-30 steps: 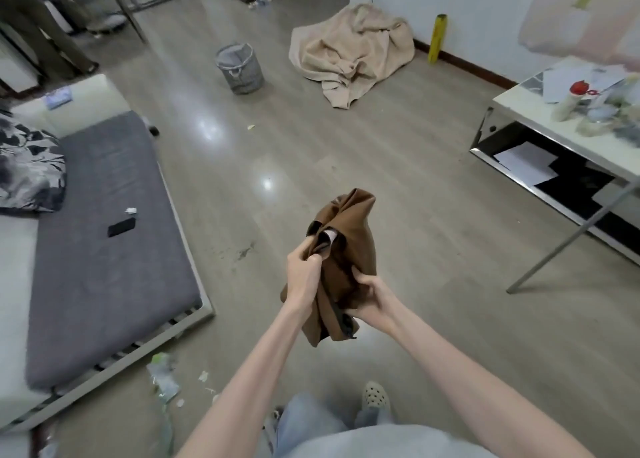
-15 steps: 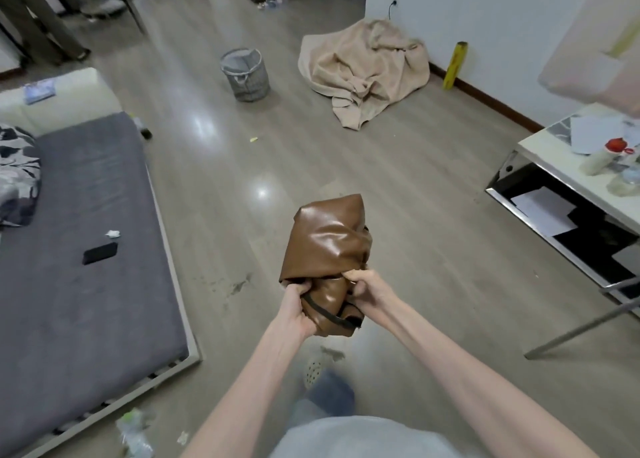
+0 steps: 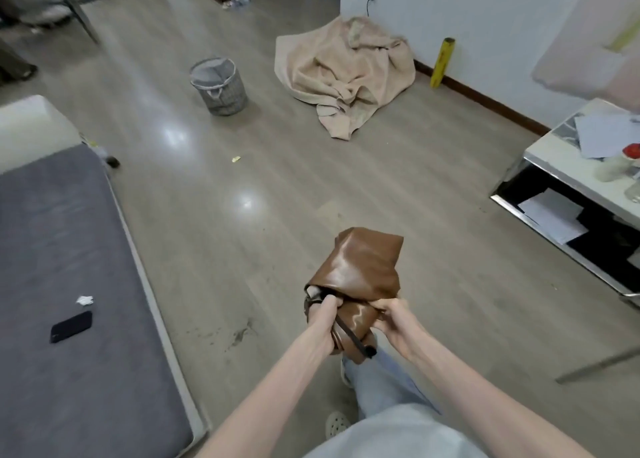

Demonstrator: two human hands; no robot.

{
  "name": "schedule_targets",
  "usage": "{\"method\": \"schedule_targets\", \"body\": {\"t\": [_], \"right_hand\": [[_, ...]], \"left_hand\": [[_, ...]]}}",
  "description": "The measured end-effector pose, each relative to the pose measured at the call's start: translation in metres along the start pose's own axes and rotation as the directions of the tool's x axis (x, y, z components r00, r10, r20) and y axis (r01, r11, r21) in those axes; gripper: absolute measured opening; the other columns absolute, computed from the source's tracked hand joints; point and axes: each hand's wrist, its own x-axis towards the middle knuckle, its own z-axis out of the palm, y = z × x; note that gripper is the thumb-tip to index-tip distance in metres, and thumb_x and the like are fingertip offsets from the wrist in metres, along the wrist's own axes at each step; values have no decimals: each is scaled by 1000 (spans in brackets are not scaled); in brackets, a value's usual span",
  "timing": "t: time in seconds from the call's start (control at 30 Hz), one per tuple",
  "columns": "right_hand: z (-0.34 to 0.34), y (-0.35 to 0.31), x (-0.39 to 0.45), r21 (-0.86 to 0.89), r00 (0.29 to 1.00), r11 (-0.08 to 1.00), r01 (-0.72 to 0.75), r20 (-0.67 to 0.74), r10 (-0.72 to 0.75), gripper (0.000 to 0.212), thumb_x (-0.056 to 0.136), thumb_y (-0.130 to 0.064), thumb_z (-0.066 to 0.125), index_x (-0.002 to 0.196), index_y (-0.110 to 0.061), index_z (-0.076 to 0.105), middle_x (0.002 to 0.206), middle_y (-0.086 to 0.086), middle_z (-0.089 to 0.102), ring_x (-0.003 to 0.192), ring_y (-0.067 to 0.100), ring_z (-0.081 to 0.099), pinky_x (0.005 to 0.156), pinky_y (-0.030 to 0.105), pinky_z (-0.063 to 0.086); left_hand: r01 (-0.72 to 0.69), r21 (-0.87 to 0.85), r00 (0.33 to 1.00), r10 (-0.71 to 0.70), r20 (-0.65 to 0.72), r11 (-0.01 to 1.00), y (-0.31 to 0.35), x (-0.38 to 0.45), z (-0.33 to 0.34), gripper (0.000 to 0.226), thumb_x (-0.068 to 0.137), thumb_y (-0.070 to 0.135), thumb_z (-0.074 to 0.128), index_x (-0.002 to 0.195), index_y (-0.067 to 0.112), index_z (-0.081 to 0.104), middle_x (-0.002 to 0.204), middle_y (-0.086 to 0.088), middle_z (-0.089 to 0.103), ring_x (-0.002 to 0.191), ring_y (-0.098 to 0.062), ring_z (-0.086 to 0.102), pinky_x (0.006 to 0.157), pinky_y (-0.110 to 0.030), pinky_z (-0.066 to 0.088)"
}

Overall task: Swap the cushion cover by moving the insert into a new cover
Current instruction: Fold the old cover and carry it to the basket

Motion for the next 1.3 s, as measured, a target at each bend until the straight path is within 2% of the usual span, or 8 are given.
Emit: {"method": "schedule_targets", "body": {"t": [0.2, 0.47, 0.57, 0.77, 0.87, 1.03, 1.17, 1.3], "right_hand": [[52, -72, 103, -28, 999, 999, 39, -19, -39, 43, 77, 13, 50, 117, -2, 53, 98, 17, 63, 88, 31, 60, 80, 48, 50], [121, -188, 221, -176, 999, 984, -1, -52, -8, 35, 73, 10, 50, 101, -11, 54, 83, 9, 54, 63, 20, 50, 55, 30, 39], [148, -214, 252, -330, 1000, 944, -3, -15, -2, 37, 73, 5, 52, 106, -10, 54, 89, 12, 60, 73, 23, 55, 56, 30, 42], [223, -252, 310, -481, 988, 876, -15, 126, 86, 41, 73, 2, 58, 105, -21, 46, 91, 6, 62, 73, 17, 60, 48, 25, 43], [254, -277, 350, -459, 983, 888, -29, 150, 109, 51, 72, 3, 61, 115, -20, 46, 90, 7, 64, 71, 19, 61, 48, 26, 44], [313, -351, 418, -415, 969, 910, 17, 232, 87, 50, 74, 11, 59, 119, -12, 55, 76, 7, 56, 48, 14, 49, 35, 17, 35], [359, -400, 471, -314, 969, 949, 10, 239, 69, 42, 77, 12, 57, 115, -7, 59, 88, 12, 59, 55, 18, 54, 35, 16, 40], [394, -416, 519, -237, 988, 971, -27, 141, 62, 36, 77, 10, 58, 108, -8, 63, 96, 15, 67, 75, 29, 64, 58, 31, 54]], "left_hand": [[-200, 22, 976, 197, 97, 980, 120, 56, 10, 42, 82, 0, 65, 123, 6, 55, 102, -14, 68, 84, -25, 68, 58, -31, 56], [-308, -138, 920, 332, 209, 941, 278, 106, -6, 86, 68, 15, 76, 138, 43, 34, 115, 9, 62, 113, -11, 53, 93, -35, 35], [-301, -109, 935, 316, 161, 947, 318, 131, -9, 64, 87, 34, 62, 141, 44, 29, 122, 12, 58, 122, -12, 47, 100, -36, 31], [-202, -2, 959, 198, 201, 979, 389, 192, -5, 111, 51, 75, 75, 144, 39, 29, 126, 10, 60, 113, -12, 61, 103, -37, 44], [-111, 44, 942, 91, 322, 993, 441, 225, -10, 99, 57, 76, 73, 138, 23, 50, 128, -7, 64, 116, -21, 62, 92, -34, 52], [-107, 222, 935, 22, 353, 969, 552, 272, 7, 95, 42, 78, 77, 117, 22, 65, 107, -1, 74, 95, -13, 71, 66, -22, 57], [-238, 267, 931, 141, 337, 934, 640, 305, 26, 90, 51, 75, 72, 126, 29, 58, 112, 6, 72, 106, -16, 66, 93, -33, 50], [-221, 269, 928, 117, 354, 937, 701, 338, 39, 76, 63, 66, 69, 129, 30, 54, 110, 4, 73, 97, -15, 70, 72, -26, 55]]}}
